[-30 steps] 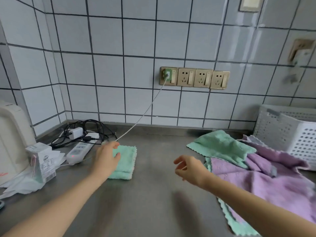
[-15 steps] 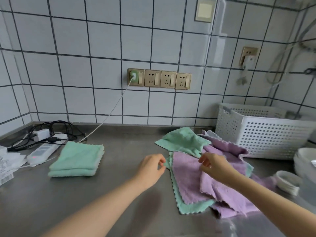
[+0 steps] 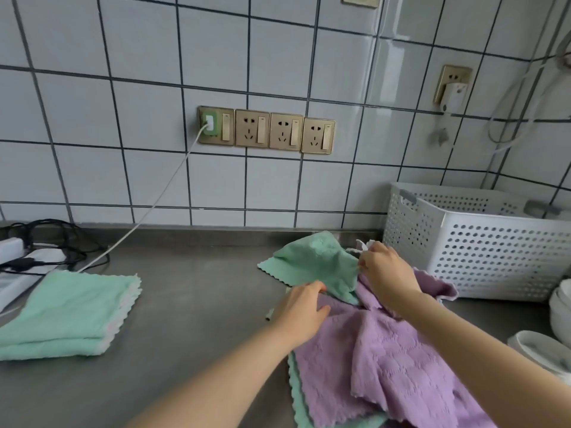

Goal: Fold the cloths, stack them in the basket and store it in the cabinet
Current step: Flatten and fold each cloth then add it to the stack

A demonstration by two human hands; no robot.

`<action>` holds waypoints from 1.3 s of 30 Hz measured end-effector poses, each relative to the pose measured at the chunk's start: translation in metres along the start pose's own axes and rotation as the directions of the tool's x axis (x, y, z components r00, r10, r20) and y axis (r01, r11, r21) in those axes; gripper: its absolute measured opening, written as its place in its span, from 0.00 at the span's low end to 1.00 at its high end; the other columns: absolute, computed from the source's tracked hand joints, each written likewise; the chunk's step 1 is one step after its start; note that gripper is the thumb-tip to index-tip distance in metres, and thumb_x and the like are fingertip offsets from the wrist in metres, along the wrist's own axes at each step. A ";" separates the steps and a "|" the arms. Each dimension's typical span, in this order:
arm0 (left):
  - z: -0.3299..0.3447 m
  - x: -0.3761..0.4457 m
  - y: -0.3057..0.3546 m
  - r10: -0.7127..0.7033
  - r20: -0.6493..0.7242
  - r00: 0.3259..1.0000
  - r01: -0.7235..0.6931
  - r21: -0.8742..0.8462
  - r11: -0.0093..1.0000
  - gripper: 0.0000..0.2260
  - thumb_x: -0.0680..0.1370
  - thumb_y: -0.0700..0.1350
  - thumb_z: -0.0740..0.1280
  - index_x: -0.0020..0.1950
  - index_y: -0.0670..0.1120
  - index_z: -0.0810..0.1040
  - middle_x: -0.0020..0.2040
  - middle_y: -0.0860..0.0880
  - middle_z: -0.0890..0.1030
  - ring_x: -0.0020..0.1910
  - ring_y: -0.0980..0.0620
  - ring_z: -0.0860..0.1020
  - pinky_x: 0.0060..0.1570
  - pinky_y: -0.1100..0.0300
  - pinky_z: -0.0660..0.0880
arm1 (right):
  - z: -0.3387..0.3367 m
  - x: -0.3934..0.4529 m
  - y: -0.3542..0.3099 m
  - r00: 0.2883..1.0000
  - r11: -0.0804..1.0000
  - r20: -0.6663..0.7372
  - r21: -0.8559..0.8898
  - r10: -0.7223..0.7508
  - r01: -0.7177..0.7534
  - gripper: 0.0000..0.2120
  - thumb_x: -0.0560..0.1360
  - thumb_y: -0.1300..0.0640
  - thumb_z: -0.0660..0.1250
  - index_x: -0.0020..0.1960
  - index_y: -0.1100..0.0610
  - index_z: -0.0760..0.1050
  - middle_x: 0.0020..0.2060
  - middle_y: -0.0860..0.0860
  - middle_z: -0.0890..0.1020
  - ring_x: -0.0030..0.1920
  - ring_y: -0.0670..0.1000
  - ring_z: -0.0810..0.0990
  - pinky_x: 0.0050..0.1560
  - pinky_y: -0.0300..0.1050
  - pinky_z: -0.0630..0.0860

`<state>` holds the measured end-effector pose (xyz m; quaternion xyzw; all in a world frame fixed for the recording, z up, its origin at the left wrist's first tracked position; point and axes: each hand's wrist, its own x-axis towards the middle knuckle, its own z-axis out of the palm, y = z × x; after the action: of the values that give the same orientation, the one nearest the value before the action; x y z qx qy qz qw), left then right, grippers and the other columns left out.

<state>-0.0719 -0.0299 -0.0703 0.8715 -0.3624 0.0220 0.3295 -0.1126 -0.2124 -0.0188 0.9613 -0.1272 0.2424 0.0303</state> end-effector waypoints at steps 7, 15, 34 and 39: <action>-0.014 0.041 0.030 -0.080 -0.205 0.975 0.046 -0.166 0.985 0.23 0.75 0.50 0.66 0.67 0.44 0.65 0.63 0.43 0.75 0.59 0.40 0.75 0.54 0.48 0.73 | -0.038 0.021 -0.043 0.996 0.819 -0.072 0.573 0.058 -0.007 0.04 0.75 0.57 0.67 0.46 0.58 0.78 0.40 0.50 0.83 0.43 0.51 0.81 0.48 0.43 0.76; -0.074 0.040 0.032 -0.027 -0.516 0.856 -0.096 -0.211 0.973 0.10 0.72 0.33 0.63 0.50 0.42 0.79 0.45 0.43 0.82 0.44 0.44 0.78 0.40 0.61 0.67 | -0.087 0.024 -0.033 0.966 0.788 -0.238 0.612 0.102 0.068 0.05 0.77 0.54 0.65 0.45 0.56 0.74 0.35 0.50 0.78 0.35 0.48 0.74 0.35 0.34 0.66; -0.181 -0.005 0.021 -0.040 -0.444 0.895 -0.078 -0.245 0.966 0.14 0.75 0.32 0.60 0.56 0.47 0.69 0.46 0.47 0.75 0.36 0.53 0.73 0.30 0.65 0.68 | -0.127 0.009 -0.030 0.943 0.871 -0.225 0.478 0.244 -0.111 0.07 0.79 0.60 0.58 0.55 0.60 0.70 0.41 0.53 0.76 0.41 0.55 0.73 0.36 0.46 0.68; -0.234 -0.047 0.015 -0.077 -0.510 0.857 -0.142 -0.377 0.915 0.18 0.74 0.33 0.64 0.58 0.52 0.69 0.56 0.48 0.74 0.38 0.52 0.72 0.37 0.60 0.70 | -0.162 0.000 -0.075 0.944 0.710 -0.260 0.703 0.201 0.042 0.05 0.79 0.58 0.61 0.52 0.57 0.73 0.40 0.50 0.78 0.37 0.47 0.75 0.30 0.33 0.69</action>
<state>-0.0690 0.1292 0.1077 0.7409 -0.2727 0.1847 0.5854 -0.1674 -0.1209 0.1244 0.8421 -0.0611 0.4251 -0.3263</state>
